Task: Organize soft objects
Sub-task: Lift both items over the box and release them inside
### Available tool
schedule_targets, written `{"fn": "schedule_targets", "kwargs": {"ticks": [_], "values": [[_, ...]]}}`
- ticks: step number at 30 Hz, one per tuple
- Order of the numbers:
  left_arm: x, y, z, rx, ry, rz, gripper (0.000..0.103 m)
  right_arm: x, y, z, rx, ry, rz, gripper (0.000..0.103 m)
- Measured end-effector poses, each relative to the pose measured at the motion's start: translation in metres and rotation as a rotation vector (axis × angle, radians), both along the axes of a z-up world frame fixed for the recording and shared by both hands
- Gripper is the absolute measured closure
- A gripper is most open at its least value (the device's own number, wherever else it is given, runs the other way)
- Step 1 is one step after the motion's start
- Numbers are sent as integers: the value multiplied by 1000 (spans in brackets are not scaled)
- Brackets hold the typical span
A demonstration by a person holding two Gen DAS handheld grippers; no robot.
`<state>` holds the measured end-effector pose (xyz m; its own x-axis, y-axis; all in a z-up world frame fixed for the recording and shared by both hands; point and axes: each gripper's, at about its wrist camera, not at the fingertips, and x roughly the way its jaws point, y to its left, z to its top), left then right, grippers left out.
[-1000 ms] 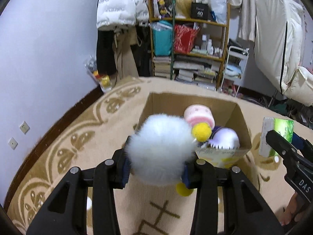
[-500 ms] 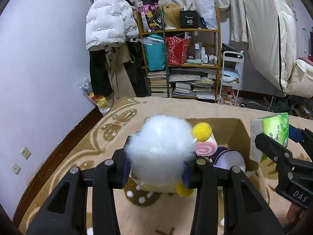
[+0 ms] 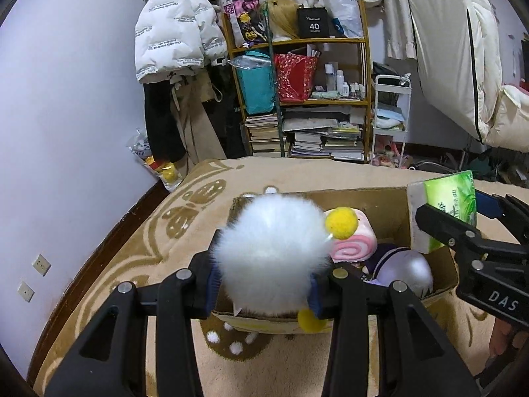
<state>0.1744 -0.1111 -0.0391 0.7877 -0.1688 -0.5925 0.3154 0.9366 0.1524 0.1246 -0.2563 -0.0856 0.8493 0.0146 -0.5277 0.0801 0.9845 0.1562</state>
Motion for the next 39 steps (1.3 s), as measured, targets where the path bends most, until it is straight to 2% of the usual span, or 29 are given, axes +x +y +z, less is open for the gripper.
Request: {"fn": "schedule_targets", "kwargs": {"ticks": [8, 15, 17, 19, 24, 26, 28, 30, 36, 39], "values": [[3, -5, -17, 10, 28, -16, 62, 5, -7, -13, 44, 28, 25, 26], [8, -2, -23, -2, 59, -15, 59, 5, -3, -19, 29, 47, 48, 25], [11, -1, -26, -6, 77, -4, 56, 4, -4, -19, 28, 48, 43, 24], [12, 2, -27, -10, 81, 7, 47, 4, -6, -20, 39, 53, 40, 24], [14, 3, -32, 4, 99, 11, 47, 6, -9, -19, 54, 62, 35, 24], [15, 4, -34, 5, 108, 20, 41, 6, -10, -18, 63, 61, 39, 23], [15, 5, -33, 2, 113, 23, 35, 4, -10, -17, 74, 50, 47, 14], [12, 6, -30, 4, 98, 25, 33, 2, -10, -14, 78, 31, 45, 11], [0, 4, -25, 66, 71, 23, 32, -5, -12, -13, 69, 30, 38, 3], [-8, 9, -19, 65, 62, 38, 31, -13, -14, -10, 74, 31, 32, 3]]}}
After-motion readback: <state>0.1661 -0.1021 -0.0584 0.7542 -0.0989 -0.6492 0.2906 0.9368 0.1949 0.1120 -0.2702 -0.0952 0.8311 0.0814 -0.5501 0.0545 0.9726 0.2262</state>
